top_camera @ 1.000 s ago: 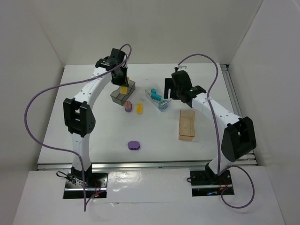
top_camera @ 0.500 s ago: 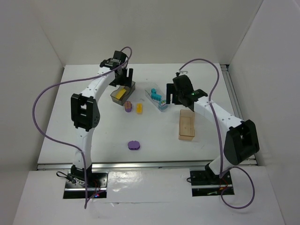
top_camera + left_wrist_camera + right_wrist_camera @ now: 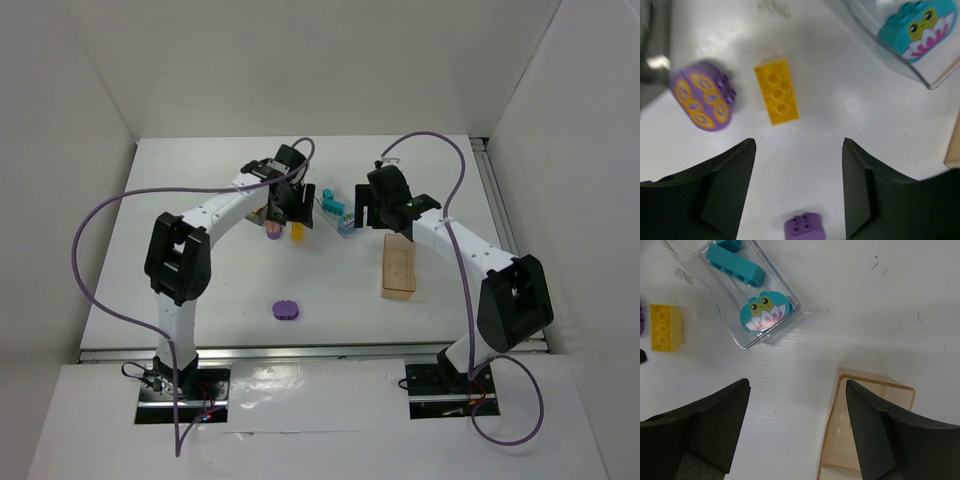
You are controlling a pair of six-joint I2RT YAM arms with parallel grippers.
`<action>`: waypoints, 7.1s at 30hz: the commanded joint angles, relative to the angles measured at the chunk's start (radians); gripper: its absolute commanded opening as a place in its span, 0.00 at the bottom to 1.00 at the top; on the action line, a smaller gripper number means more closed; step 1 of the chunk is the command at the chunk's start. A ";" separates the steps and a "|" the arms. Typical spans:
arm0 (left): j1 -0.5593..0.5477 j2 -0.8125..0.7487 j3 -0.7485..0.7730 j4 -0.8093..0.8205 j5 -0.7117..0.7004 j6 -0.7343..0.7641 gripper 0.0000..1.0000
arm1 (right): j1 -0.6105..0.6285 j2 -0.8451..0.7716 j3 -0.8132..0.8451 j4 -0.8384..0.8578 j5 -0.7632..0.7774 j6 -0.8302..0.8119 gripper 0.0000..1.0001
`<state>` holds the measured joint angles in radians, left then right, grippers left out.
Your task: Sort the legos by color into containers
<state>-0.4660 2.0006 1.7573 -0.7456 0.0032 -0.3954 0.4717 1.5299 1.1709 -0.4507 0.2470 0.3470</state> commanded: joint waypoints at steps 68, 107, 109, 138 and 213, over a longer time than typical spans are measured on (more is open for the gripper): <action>0.099 0.064 0.146 0.017 -0.215 -0.053 0.00 | 0.041 -0.089 -0.059 -0.028 0.040 -0.009 0.85; 0.277 -0.161 0.323 -0.123 -0.134 0.027 0.93 | 0.674 0.381 0.061 0.159 -0.196 -0.381 0.90; 0.286 -0.171 0.307 -0.123 -0.134 0.027 0.93 | 0.674 0.391 0.061 0.171 -0.206 -0.381 0.83; 0.268 -0.240 0.027 -0.044 0.035 0.067 1.00 | -0.030 -0.330 -0.286 0.006 0.198 0.146 0.26; -0.088 -0.370 -0.383 0.085 -0.223 -0.229 1.00 | 0.115 -0.044 -0.142 0.221 -0.467 0.142 0.87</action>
<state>-0.5785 1.7649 1.3857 -0.6075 -0.1658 -0.6312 0.5266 1.4223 0.9802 -0.2996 -0.1677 0.4625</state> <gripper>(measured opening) 1.000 0.870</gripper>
